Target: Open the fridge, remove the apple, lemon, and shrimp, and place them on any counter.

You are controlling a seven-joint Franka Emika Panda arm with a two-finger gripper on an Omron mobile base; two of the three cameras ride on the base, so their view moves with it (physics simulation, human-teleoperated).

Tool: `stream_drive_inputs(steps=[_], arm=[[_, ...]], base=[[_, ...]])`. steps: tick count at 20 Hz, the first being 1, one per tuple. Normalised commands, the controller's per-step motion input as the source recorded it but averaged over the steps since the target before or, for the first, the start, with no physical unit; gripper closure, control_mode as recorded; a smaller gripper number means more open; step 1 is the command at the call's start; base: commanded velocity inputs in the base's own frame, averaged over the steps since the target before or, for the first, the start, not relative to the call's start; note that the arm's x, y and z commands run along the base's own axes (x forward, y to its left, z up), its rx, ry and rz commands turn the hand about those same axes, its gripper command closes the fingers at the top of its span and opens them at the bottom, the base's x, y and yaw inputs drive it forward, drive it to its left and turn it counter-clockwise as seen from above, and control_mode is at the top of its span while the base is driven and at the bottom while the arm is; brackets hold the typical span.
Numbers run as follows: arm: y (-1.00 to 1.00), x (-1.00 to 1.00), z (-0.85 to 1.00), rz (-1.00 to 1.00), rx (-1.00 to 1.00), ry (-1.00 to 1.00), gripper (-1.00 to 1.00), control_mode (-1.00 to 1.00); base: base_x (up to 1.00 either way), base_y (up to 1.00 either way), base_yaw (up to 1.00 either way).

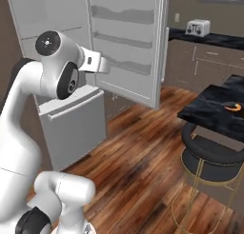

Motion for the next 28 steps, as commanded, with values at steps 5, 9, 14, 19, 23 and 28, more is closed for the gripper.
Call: stream_drive_inputs(steps=[5,9,14,19,23,28], arm=[[0.00,0.00,0.00,0.00,0.00,0.00,1.00,1.00],[0.00,0.00,0.00,0.00,0.00,0.00,1.00,1.00],[0.00,0.00,0.00,0.00,0.00,0.00,1.00,1.00],[0.00,0.00,0.00,0.00,0.00,0.00,1.00,1.00],[0.00,0.00,0.00,0.00,0.00,0.00,1.00,1.00],[0.00,0.00,0.00,0.00,0.00,0.00,1.00,1.00]], base=[[-0.42,-0.46,-0.29],[-0.08,-0.49,-0.29],[0.09,-0.34,-0.25],[0.32,-0.26,-0.20],[0.69,-0.30,-0.13],[0.75,-0.40,-0.11]])
